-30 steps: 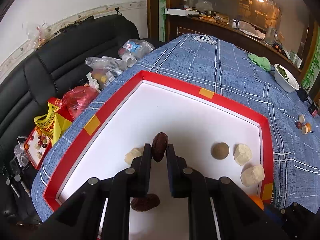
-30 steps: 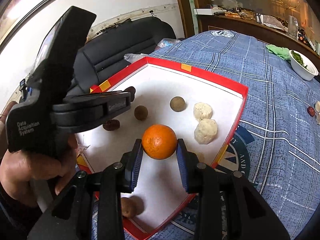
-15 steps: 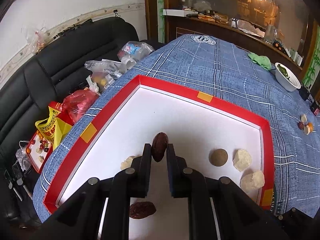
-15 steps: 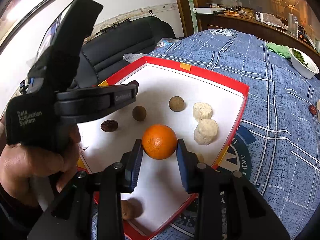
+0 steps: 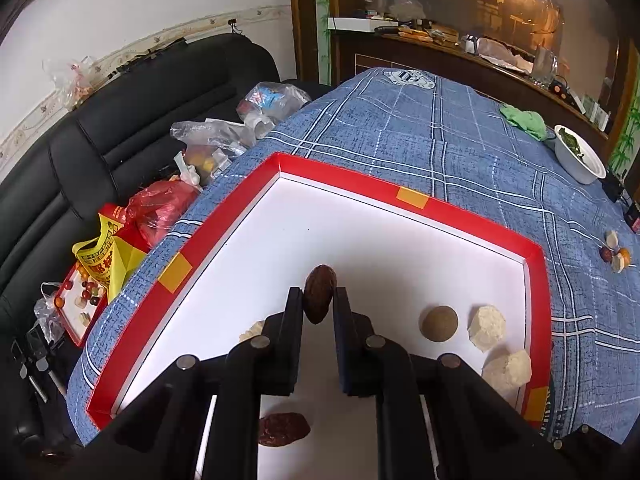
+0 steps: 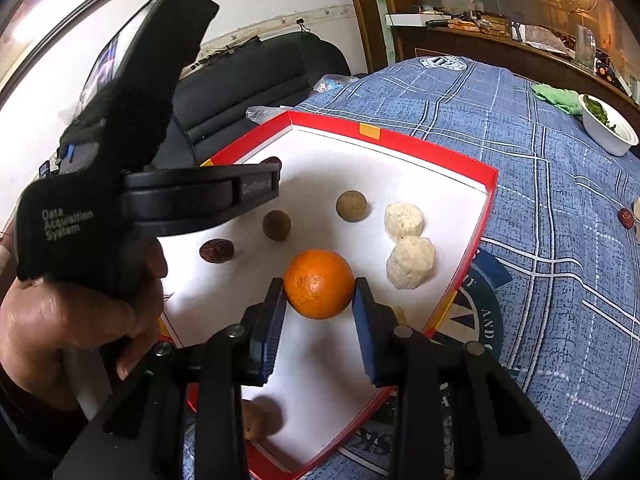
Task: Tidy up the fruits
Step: 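Carry the mandarin and the red date over the red-rimmed tray, then open both grippers to drop the date and mandarin into the tray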
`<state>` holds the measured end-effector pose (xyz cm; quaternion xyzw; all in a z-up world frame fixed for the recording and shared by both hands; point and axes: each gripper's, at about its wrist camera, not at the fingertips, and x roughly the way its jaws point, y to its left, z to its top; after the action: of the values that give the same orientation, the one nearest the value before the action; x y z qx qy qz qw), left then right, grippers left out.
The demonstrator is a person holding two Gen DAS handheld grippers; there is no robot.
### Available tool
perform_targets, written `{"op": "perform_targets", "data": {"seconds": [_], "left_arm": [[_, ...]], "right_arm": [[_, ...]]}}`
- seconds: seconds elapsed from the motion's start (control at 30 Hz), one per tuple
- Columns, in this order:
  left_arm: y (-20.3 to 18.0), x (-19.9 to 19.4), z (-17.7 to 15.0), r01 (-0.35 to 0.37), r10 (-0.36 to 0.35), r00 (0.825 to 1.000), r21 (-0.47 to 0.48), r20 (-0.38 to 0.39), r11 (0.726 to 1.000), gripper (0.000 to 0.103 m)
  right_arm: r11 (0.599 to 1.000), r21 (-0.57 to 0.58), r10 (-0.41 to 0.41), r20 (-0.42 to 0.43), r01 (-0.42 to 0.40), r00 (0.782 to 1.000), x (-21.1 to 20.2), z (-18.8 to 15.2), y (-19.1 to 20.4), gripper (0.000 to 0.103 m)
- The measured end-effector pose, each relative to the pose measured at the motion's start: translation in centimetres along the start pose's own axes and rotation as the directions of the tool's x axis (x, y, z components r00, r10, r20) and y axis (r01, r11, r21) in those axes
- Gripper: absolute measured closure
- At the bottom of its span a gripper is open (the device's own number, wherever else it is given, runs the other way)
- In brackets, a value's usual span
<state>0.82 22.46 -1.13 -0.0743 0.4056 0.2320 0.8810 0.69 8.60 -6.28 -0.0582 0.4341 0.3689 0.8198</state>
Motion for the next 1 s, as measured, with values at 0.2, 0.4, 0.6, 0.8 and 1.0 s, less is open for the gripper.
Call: {"op": "perform_targets", "data": {"seconds": [0.2,0.4,0.6,0.8,1.0], "left_arm": [[-0.03,0.2,0.01,-0.011,0.011,1.0,0.005,-0.004,1.0,0.09],[0.09,0.16,0.03,-0.02,0.02,1.0,0.007,-0.004,1.0,0.09],[0.05,0.17,0.04,-0.022,0.022,1.0,0.009,-0.009,1.0,0.09],[0.16,0.49,0.17,-0.039,0.039,0.999,0.002,-0.018,0.999,0.09],[0.44,0.43,0.18,-0.035,0.035,0.999,-0.016,-0.028,0.999,0.084]], "right_arm": [[1.0,0.005,0.001,-0.005,-0.001,1.0,0.16,-0.05,-0.15,0.067],[1.0,0.005,-0.001,-0.015,0.001,1.0,0.41,-0.12,-0.26,0.067],[1.0,0.007,-0.002,-0.011,0.002,1.0,0.33,-0.17,-0.31,0.067],[1.0,0.008,-0.005,-0.012,0.005,1.0,0.23,-0.25,-0.24,0.067],[1.0,0.007,-0.008,-0.016,0.008,1.0,0.43,-0.37,-0.11,0.067]]}}
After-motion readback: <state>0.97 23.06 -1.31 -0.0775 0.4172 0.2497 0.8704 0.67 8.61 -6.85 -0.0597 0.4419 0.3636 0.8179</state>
